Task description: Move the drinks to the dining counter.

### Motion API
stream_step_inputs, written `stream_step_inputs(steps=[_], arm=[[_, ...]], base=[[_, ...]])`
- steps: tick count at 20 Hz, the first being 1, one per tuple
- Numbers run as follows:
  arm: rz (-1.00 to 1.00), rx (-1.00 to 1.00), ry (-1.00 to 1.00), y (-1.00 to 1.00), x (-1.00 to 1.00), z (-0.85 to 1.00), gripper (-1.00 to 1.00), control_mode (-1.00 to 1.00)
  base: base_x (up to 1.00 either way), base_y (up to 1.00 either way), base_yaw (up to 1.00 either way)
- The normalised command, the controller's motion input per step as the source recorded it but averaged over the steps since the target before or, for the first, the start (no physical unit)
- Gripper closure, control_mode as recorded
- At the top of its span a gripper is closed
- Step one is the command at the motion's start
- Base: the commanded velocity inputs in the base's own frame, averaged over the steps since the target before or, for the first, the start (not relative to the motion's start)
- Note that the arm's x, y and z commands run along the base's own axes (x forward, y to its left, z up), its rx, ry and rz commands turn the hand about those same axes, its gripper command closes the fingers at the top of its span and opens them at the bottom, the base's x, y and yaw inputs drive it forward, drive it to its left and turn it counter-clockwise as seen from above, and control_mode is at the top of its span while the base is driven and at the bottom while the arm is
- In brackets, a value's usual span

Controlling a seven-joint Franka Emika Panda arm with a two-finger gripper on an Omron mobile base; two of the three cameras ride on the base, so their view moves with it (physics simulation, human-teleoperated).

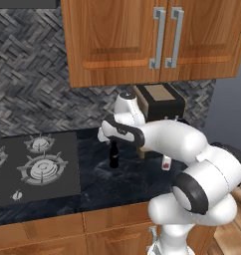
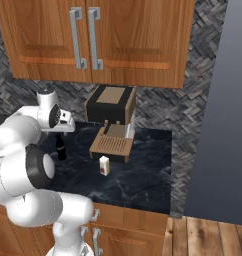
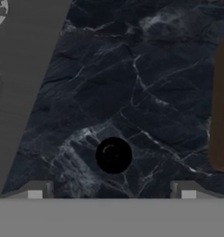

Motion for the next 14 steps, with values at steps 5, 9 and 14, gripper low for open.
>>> stream_step_inputs(steps=[5, 9, 14], arm=[[0.0, 0.0, 0.14, 0.0, 0.01, -0.03, -1.0, -1.0], [0.0, 0.0, 0.04, 0.03, 0.08, 0.0, -1.0, -1.0], [0.0, -0.07, -0.01, 0.15, 0.13, 0.0, -1.0, -1.0]], base=[[0.0, 0.0, 0.0], [0.0, 0.0, 0.0], [0.0, 0.0, 0.0]])
